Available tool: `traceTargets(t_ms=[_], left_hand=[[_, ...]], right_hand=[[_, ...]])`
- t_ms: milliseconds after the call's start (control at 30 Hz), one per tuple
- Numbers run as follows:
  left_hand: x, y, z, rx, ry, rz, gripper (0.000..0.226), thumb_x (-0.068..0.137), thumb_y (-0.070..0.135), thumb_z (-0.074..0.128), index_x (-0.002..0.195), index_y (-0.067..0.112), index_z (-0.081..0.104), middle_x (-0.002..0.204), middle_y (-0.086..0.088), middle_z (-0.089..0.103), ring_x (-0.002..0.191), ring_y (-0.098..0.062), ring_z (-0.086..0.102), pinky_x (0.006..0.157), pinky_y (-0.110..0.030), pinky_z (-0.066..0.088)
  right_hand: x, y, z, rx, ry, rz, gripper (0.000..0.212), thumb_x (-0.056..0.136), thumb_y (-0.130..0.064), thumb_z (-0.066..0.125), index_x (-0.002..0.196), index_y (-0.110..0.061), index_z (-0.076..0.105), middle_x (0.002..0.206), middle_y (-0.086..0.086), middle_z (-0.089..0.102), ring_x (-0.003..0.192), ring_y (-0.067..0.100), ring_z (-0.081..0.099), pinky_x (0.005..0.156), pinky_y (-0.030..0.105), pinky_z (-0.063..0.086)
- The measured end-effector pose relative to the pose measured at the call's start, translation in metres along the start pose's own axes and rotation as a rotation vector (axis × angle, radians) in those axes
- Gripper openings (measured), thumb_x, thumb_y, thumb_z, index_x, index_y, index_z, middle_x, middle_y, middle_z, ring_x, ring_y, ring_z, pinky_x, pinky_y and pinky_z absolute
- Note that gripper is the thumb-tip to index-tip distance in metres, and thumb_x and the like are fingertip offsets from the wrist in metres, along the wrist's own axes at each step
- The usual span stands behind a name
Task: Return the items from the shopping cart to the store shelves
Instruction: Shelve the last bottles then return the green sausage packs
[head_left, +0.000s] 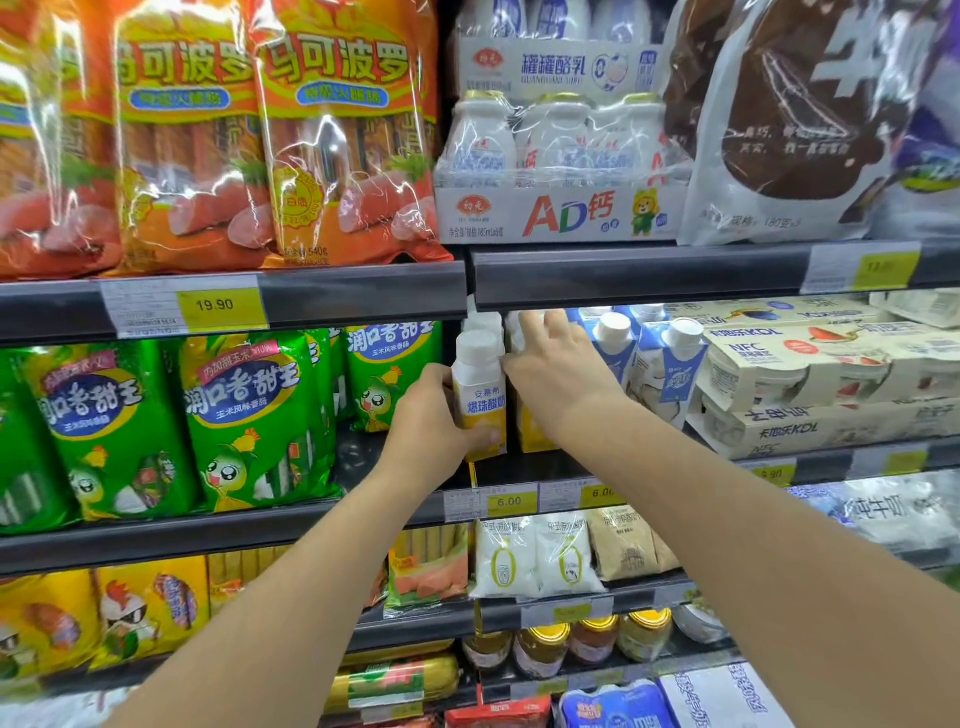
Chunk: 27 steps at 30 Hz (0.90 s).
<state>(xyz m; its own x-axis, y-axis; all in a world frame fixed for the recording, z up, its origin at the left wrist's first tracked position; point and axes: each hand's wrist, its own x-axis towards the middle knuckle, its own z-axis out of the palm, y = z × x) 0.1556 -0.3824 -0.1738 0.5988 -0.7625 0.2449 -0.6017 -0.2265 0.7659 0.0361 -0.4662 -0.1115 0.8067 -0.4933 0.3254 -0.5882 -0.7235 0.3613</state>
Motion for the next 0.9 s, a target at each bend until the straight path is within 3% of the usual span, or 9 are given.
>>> traceTargets(t_ms=[167, 300, 500, 633, 733, 900], left_hand=[[-0.001, -0.001, 0.001, 0.027, 0.008, -0.01, 0.055, 0.068, 0.026, 0.09, 0.111, 0.018, 0.056, 0.095, 0.008, 0.062, 0.083, -0.009, 0.057, 0.058, -0.012, 0.037], [0.0, 0.0, 0.005, 0.032, 0.025, -0.005, 0.057, 0.069, 0.027, 0.09, 0.113, 0.017, 0.057, 0.099, 0.006, 0.066, 0.089, -0.013, 0.061, 0.071, -0.022, 0.045], [0.0, 0.0, 0.007, 0.03, 0.031, -0.011, 0.057, 0.069, 0.027, 0.09, 0.114, 0.018, 0.057, 0.102, 0.005, 0.069, 0.093, -0.014, 0.064, 0.08, -0.029, 0.053], [-0.001, 0.0, 0.008, 0.023, 0.032, -0.017, 0.057, 0.069, 0.026, 0.09, 0.114, 0.017, 0.057, 0.102, 0.005, 0.069, 0.093, -0.013, 0.064, 0.081, -0.028, 0.053], [-0.002, 0.0, 0.008, 0.027, 0.036, -0.035, 0.055, 0.07, 0.027, 0.089, 0.113, 0.016, 0.058, 0.101, 0.004, 0.069, 0.094, -0.015, 0.064, 0.082, -0.03, 0.054], [-0.006, 0.002, 0.008, 0.004, 0.033, -0.049, 0.057, 0.067, 0.031, 0.09, 0.112, 0.018, 0.058, 0.1, 0.003, 0.07, 0.105, -0.022, 0.061, 0.087, -0.042, 0.056]], right_hand=[[0.001, 0.001, -0.003, 0.002, -0.044, 0.025, 0.039, 0.09, -0.012, 0.06, 0.128, -0.011, 0.058, 0.131, 0.013, 0.038, 0.121, 0.033, 0.036, 0.098, 0.042, 0.039], [0.002, 0.002, -0.006, 0.006, -0.113, 0.008, 0.041, 0.084, -0.01, 0.067, 0.124, -0.008, 0.06, 0.129, 0.013, 0.04, 0.119, 0.032, 0.039, 0.101, 0.04, 0.037], [-0.001, 0.003, -0.01, 0.018, -0.048, 0.006, 0.057, 0.081, -0.003, 0.064, 0.133, -0.006, 0.041, 0.127, 0.015, 0.043, 0.118, 0.031, 0.041, 0.103, 0.04, 0.033], [-0.006, 0.002, -0.009, 0.069, -0.026, 0.03, 0.072, 0.081, -0.002, 0.064, 0.144, -0.004, 0.028, 0.136, 0.015, 0.039, 0.129, 0.032, 0.036, 0.113, 0.041, 0.025], [-0.012, 0.0, -0.008, 0.118, -0.011, 0.052, 0.086, 0.077, -0.006, 0.071, 0.147, -0.004, 0.021, 0.143, 0.014, 0.034, 0.135, 0.03, 0.03, 0.119, 0.041, 0.018], [-0.032, -0.006, -0.007, 0.192, -0.008, 0.069, 0.112, 0.071, -0.031, 0.083, 0.152, -0.008, 0.009, 0.154, 0.014, 0.019, 0.147, 0.032, 0.01, 0.122, 0.042, 0.009]])
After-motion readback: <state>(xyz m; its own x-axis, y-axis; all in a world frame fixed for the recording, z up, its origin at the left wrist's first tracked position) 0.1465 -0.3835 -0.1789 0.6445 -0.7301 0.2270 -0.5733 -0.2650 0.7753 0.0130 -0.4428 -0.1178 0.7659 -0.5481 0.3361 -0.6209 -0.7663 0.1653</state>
